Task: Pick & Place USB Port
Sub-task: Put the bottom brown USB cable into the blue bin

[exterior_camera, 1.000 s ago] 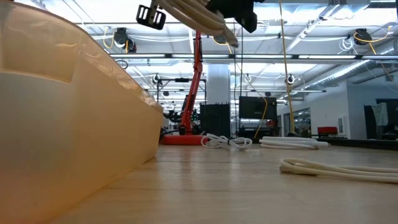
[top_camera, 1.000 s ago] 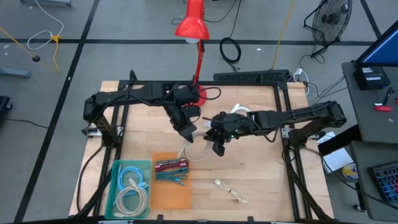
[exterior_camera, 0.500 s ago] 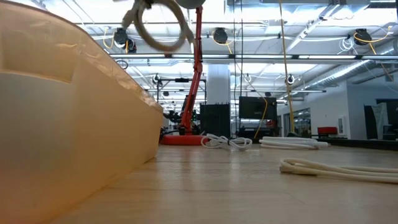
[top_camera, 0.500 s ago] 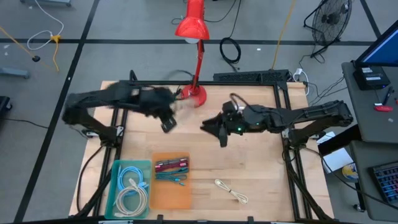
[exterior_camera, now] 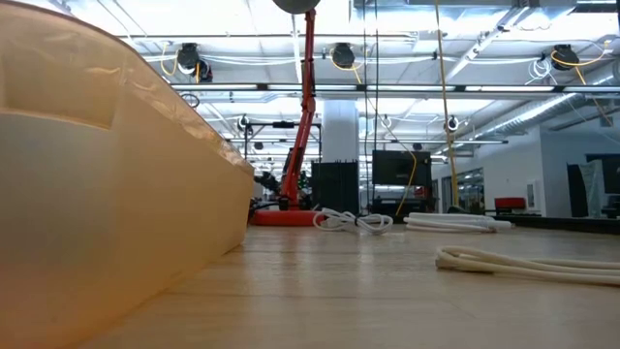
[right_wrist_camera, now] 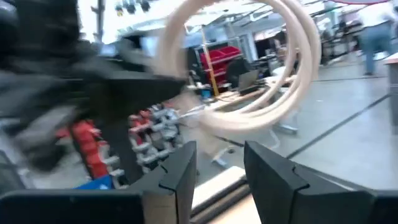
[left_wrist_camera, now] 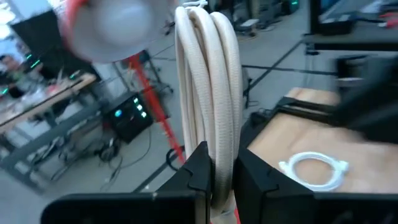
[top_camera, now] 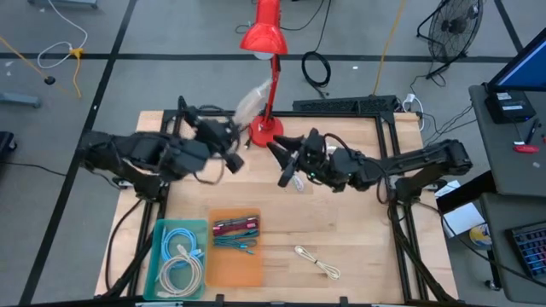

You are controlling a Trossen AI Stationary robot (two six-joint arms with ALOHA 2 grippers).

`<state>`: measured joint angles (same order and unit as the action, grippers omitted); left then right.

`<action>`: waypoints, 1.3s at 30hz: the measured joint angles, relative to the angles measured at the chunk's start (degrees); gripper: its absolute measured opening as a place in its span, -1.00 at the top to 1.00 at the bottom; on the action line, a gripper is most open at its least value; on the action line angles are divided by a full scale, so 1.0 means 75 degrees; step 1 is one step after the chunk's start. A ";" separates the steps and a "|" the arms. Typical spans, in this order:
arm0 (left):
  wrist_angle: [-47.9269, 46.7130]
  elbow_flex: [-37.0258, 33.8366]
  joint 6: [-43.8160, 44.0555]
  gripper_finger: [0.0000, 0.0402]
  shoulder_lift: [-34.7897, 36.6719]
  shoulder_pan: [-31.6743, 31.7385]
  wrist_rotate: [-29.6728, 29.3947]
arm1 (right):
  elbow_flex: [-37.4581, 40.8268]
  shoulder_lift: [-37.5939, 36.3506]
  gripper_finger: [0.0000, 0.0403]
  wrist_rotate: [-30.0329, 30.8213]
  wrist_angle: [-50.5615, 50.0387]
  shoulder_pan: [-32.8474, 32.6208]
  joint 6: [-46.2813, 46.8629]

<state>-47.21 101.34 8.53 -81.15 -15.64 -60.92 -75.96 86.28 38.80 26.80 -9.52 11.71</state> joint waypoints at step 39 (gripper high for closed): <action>0.1449 -0.0012 0.0033 0.82 -0.0801 -0.0973 0.0481 | -0.0006 -0.0001 0.65 -0.0280 -0.0155 0.1059 0.0552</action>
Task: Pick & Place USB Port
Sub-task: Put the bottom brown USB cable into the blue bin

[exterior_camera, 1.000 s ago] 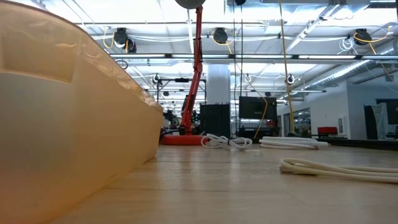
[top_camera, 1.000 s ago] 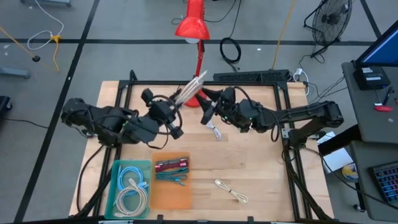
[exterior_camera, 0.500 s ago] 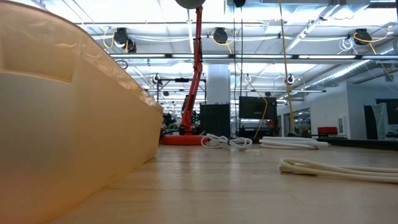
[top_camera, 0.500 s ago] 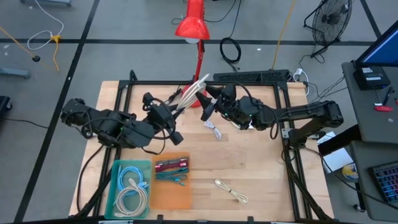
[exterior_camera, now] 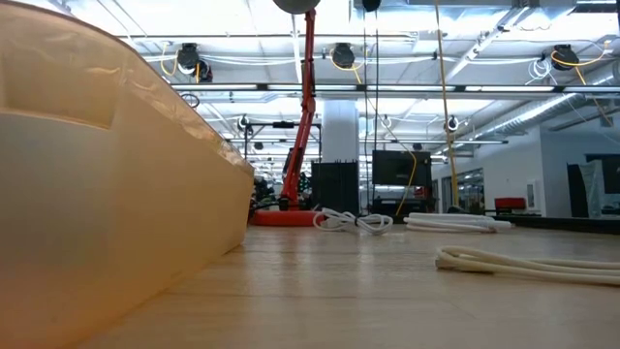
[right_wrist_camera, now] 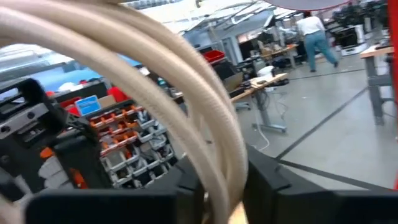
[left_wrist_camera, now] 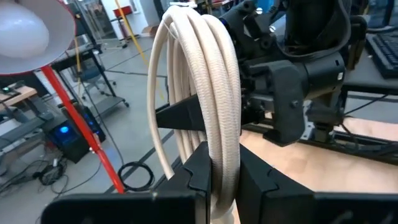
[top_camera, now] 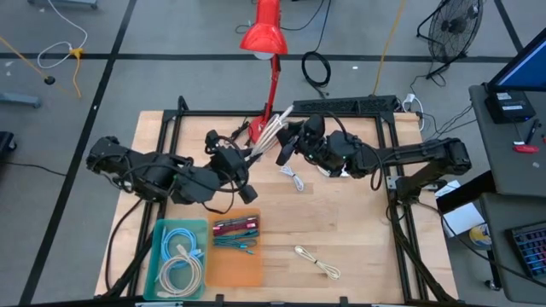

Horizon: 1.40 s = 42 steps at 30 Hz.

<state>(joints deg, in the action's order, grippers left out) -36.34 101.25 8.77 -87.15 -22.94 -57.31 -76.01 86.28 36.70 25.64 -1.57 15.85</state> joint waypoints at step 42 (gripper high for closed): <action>-0.0191 0.0012 0.0394 0.82 0.0017 -0.0058 0.0069 | 0.0009 0.0000 -0.05 -0.1235 -0.0097 0.0054 0.0955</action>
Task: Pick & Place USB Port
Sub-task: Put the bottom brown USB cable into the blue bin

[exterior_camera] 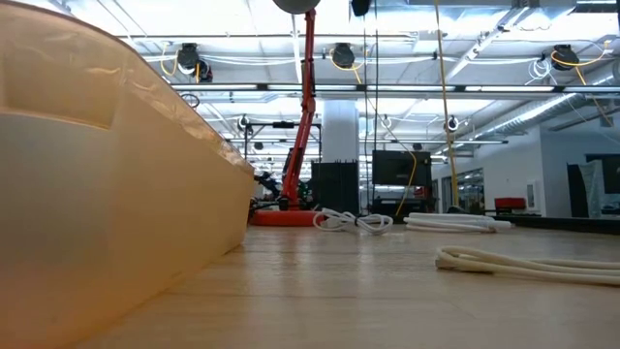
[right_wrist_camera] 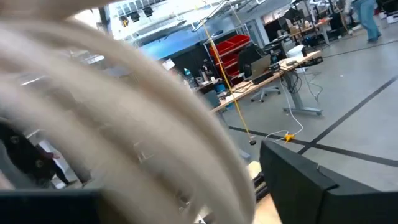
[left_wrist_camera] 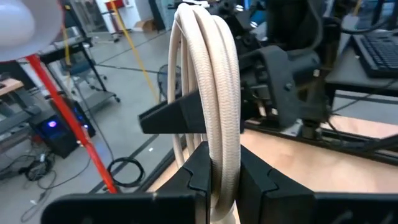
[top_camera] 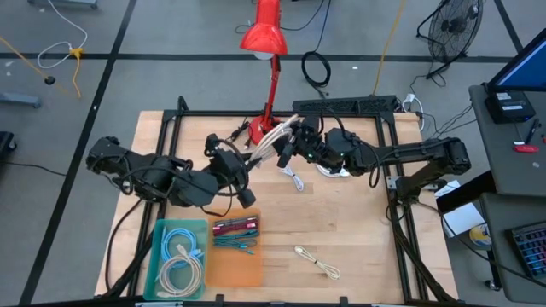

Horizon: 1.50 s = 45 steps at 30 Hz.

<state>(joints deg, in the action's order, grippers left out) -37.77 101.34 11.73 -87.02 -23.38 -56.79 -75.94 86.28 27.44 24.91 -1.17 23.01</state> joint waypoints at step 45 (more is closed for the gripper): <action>-0.2524 -0.0006 0.1455 0.38 -0.0230 -0.0035 -0.1253 | -0.1255 -0.0326 0.97 0.5272 -0.2120 -0.0647 -0.3574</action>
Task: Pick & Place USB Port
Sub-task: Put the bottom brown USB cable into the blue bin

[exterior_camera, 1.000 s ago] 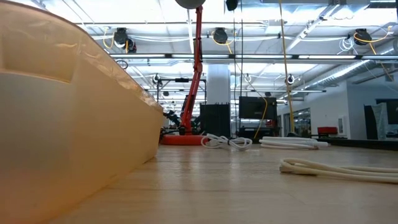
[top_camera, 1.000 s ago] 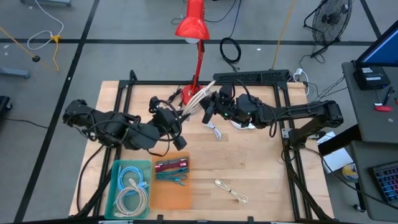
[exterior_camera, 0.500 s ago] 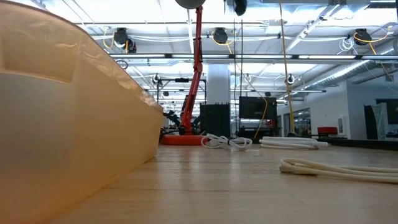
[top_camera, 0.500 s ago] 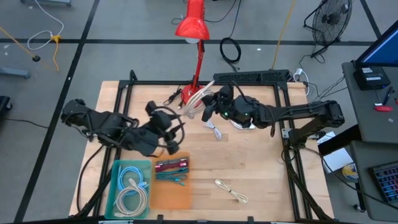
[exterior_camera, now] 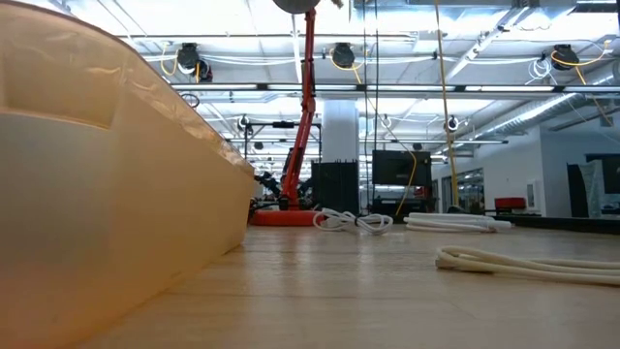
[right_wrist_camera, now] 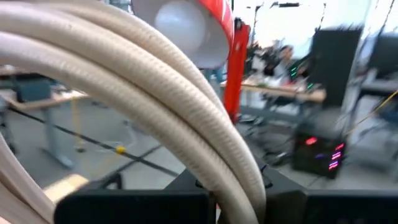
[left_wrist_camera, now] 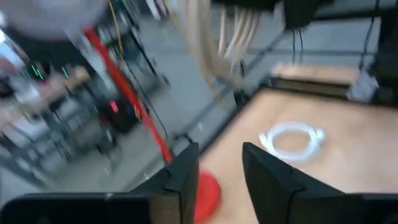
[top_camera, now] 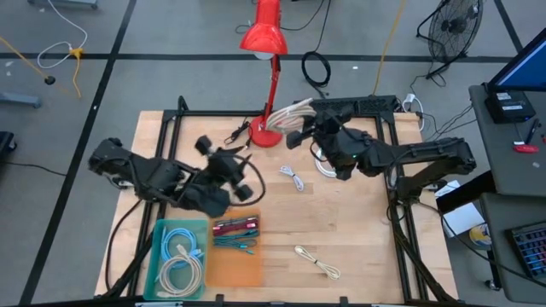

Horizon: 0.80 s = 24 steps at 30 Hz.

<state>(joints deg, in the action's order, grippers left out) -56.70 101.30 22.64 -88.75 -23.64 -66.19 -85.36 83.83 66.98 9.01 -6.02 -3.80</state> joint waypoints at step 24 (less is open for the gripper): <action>0.4959 0.0006 -0.4273 0.03 -0.0219 0.0906 0.0140 | -0.0525 0.0551 0.97 0.1234 0.0059 -0.0476 -0.2392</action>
<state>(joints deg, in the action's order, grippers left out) -19.50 101.34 -9.41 -90.39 -16.84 -65.14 -89.30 87.96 76.23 9.45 -9.59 -21.74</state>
